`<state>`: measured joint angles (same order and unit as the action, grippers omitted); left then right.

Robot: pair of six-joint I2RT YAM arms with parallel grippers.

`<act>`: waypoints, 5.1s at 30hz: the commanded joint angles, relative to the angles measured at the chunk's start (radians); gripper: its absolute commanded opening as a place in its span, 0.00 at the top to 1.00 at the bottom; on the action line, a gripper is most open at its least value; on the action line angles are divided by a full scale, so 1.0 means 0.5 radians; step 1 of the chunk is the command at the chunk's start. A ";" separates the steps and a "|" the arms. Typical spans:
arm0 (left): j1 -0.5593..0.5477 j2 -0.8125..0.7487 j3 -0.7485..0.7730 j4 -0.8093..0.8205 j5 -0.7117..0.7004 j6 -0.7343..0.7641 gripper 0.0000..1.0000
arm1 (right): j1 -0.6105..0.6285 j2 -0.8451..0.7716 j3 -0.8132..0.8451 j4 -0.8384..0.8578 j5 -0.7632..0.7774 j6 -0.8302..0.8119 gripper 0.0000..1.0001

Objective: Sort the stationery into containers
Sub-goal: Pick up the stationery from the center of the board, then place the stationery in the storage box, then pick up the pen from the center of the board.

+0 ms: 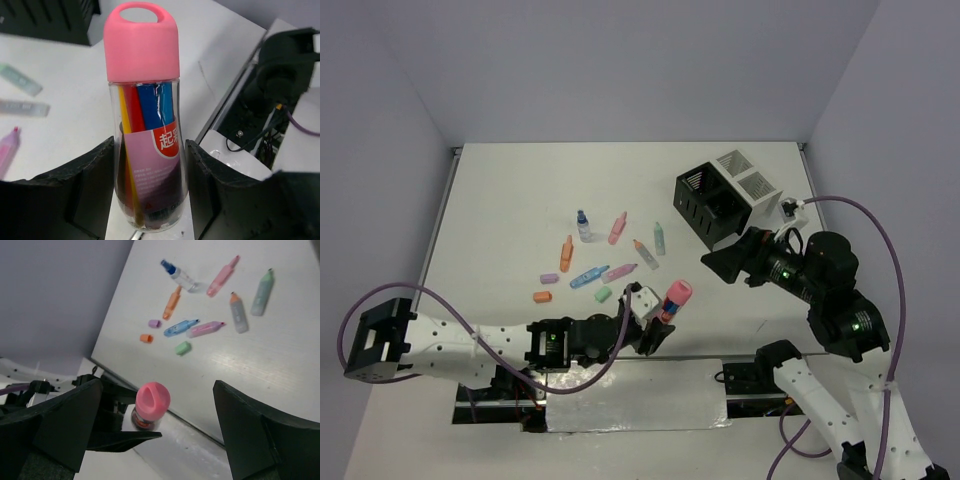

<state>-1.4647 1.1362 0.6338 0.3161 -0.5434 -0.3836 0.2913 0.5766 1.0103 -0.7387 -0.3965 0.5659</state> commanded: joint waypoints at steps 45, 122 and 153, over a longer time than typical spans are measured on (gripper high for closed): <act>0.659 -0.060 1.162 -2.554 -0.610 -1.138 0.01 | -0.198 1.031 0.504 0.630 1.309 -0.312 1.00; 2.009 -0.064 0.607 -1.915 0.550 -0.586 0.11 | 1.105 1.375 -0.121 0.704 1.358 0.119 0.03; 1.573 0.951 0.889 -1.230 1.136 0.107 0.39 | 1.234 0.467 -0.536 0.508 1.367 0.166 0.07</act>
<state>-0.6552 1.5482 1.0256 -0.3550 -0.0189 -0.4114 0.9062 0.8654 0.7467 -0.4614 0.2768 0.6556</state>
